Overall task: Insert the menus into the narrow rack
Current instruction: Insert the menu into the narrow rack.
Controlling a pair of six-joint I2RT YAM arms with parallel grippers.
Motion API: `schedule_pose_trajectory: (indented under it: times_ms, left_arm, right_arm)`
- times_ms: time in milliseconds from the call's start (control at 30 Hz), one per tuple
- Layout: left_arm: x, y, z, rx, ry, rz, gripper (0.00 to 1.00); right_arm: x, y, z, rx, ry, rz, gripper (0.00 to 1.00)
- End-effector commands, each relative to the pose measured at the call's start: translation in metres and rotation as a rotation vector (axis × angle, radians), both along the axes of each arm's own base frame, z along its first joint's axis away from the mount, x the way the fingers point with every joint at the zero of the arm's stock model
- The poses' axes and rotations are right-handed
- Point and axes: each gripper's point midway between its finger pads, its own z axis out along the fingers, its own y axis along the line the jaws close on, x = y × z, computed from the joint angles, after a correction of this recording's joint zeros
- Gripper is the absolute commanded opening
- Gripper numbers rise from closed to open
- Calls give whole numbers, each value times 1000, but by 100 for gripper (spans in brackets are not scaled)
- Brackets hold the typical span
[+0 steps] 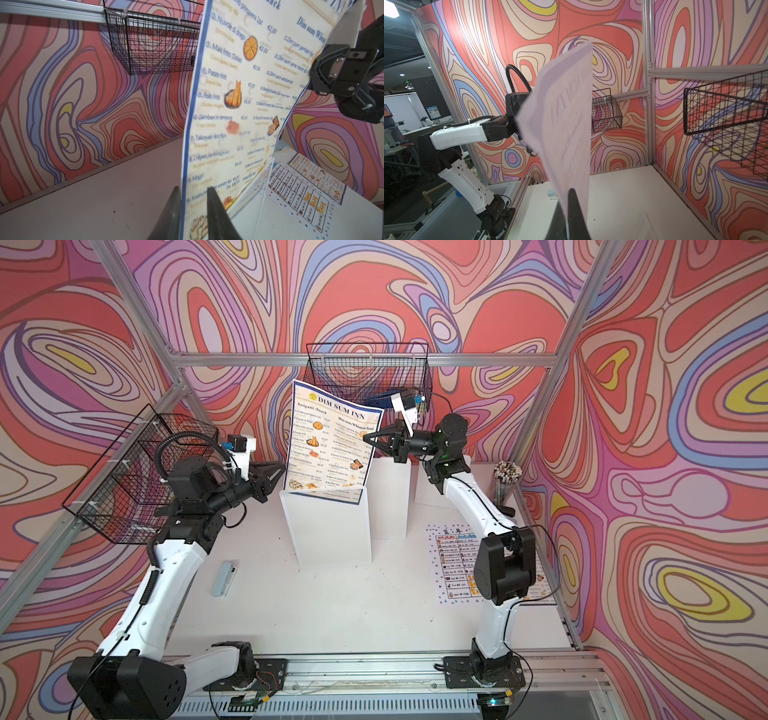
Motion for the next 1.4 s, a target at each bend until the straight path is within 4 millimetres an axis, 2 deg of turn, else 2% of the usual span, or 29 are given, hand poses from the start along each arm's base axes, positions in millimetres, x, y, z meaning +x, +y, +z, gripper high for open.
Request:
schedule_pose_trajectory:
  times_ms: [0, 67, 200, 433, 633, 800, 967, 1133, 1233, 1367]
  left_arm:
    - [-3, 8, 6, 8, -14, 42, 56]
    - [-4, 9, 7, 9, -21, 53, 66]
    - [-6, 11, 8, 8, -31, 64, 70]
    - [-12, 6, 9, 0, -39, 34, 71]
    - [-22, -4, 10, -5, -57, -38, 70]
    - [-32, -10, 10, -4, -84, -84, 70]
    - [-33, -12, 9, -4, -81, -105, 69]
    - [-34, -14, 7, -7, -79, -114, 68]
    - [-36, -14, 8, -7, -85, -115, 68]
    - [-35, -13, 8, -6, -91, -110, 68]
  right_arm:
    - [5, 6, -11, -21, 12, -1, 0]
    - [6, 5, -11, -38, 9, -13, 0]
    - [2, 4, -5, -67, -22, -37, 0]
    - [2, 6, -4, -109, 3, -8, 0]
    - [7, 20, -24, -159, 30, -51, 0]
    - [3, 28, -35, -184, 30, -65, 0]
    - [1, 34, -46, -211, 16, -117, 0]
    - [15, 27, -28, -182, -7, -227, 0]
    - [13, 26, -12, -142, -19, -215, 0]
    - [8, 24, -1, -111, -25, -200, 0]
